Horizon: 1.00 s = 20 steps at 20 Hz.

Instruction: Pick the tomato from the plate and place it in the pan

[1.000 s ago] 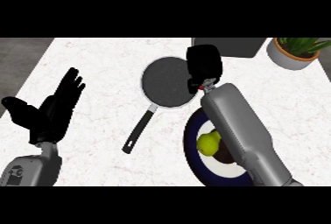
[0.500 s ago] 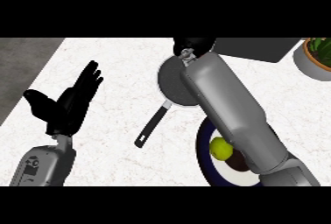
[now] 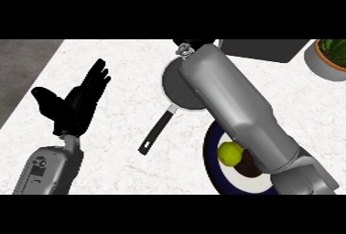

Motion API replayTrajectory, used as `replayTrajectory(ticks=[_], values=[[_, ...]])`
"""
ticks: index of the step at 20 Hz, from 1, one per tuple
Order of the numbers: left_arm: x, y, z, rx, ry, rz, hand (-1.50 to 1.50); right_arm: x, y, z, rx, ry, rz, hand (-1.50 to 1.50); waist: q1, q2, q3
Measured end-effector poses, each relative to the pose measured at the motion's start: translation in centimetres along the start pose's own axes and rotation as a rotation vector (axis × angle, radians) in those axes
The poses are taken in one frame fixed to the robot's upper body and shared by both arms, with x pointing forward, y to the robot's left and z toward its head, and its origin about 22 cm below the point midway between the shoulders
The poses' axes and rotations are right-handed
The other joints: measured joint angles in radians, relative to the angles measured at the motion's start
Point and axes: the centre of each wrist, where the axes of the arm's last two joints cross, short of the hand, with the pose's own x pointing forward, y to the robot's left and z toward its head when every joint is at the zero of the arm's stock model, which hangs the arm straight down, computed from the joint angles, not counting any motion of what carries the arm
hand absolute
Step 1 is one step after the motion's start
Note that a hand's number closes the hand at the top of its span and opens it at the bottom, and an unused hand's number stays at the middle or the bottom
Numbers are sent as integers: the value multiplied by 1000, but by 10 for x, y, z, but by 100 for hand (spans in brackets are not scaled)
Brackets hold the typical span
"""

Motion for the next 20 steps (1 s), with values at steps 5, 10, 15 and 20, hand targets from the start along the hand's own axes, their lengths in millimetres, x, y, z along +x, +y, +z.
replayTrajectory(ticks=[5,10,15,20], values=[[-5,7,-1,43,7,0,0,-1,13,2,-12,16,-17,150,-36,-4,2],[-9,14,2,68,15,6,0,-12,45,5,19,15,-25,150,-65,-7,3],[-6,17,4,79,11,9,0,-30,85,10,61,0,-77,150,-76,-5,5],[-4,23,6,85,9,4,0,-49,123,14,105,14,-93,150,-74,-2,5]])
